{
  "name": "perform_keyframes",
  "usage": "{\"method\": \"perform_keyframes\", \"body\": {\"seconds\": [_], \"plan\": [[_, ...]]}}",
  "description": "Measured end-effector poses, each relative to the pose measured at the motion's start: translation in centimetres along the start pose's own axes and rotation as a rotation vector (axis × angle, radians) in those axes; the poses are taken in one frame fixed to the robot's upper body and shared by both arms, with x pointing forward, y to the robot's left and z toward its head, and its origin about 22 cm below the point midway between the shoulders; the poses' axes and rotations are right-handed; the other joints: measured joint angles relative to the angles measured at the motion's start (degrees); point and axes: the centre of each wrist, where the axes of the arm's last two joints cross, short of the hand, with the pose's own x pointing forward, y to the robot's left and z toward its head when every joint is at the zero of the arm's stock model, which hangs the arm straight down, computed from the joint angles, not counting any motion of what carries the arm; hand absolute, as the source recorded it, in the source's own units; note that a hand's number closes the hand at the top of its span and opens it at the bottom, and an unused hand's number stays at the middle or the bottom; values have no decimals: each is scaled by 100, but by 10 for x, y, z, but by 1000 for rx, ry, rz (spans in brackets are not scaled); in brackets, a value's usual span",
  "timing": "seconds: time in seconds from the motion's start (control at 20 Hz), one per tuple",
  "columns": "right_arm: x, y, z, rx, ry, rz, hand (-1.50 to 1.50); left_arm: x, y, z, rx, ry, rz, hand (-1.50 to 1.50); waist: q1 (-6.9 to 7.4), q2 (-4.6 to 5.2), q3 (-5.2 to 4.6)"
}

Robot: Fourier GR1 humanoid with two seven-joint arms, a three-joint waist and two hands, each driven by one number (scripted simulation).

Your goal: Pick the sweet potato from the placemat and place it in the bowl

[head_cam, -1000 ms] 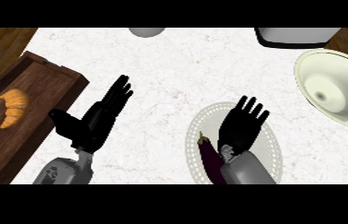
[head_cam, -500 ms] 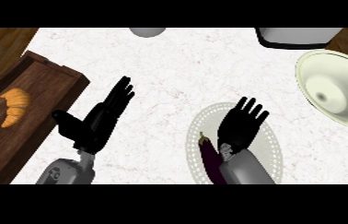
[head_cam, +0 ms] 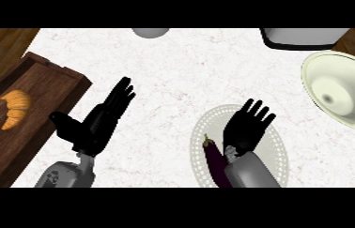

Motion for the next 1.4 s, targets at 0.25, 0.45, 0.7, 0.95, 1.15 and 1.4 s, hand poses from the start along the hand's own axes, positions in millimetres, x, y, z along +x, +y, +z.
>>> {"method": "perform_keyframes", "body": {"seconds": [0.25, 0.45, 0.7, 0.95, 1.15, 1.4], "plan": [[1, 3, -2, -1, 8, 4, -150, 4, -1, -3, -2, -8, -3, 0, -6, -2, 2], [1, 5, -7, 2, 18, -1, -150, 0, 0, -2, -1, -11, -2, 0, -6, -7, -4], [2, 8, -2, -9, -12, 1, 150, -6, 2, -1, 6, -6, -1, 0, -33, -21, -13], [7, 11, -5, -32, -46, 26, 150, -3, 2, -3, 1, -3, -3, 0, -30, -43, -29], [9, 15, -7, -39, -66, 36, 150, -4, 4, -4, 1, -6, -1, 0, -24, -65, -46], [5, 14, -9, -18, -121, 27, 150, -3, 2, -1, 6, -6, 1, 0, -44, -74, -47]]}}
